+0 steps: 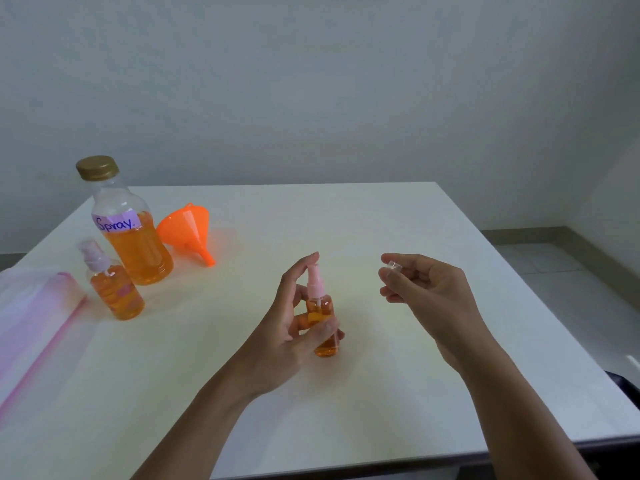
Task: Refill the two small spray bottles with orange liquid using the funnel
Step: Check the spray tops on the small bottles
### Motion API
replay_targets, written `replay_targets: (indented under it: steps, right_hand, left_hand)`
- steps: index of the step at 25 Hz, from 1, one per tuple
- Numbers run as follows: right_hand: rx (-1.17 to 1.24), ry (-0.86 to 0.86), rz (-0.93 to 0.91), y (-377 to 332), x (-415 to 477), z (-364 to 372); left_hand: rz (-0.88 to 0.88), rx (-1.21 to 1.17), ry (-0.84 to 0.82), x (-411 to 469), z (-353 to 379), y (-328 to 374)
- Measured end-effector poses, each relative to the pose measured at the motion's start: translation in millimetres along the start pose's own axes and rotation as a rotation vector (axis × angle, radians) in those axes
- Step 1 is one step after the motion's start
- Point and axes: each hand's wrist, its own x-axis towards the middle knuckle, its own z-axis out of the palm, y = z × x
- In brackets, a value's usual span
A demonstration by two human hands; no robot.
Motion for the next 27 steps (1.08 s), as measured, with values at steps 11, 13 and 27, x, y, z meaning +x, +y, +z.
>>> replay_targets:
  steps: [11,13,27]
  right_hand:
    - [0.019,0.020,0.026,2.2,-1.9,-4.0]
    - [0.017,0.026,0.026,2.6,-2.3,-4.1]
    - [-0.021,0.039,0.020,4.5,-2.1,-7.5]
  left_hand:
    - [0.197,0.359,0.283,15.9,3.1,-5.8]
    - [0.192,0.366,0.303,21.4,2.1,-3.0]
    - [0.160,0.022,0.340,20.9,0.7,-16.8]
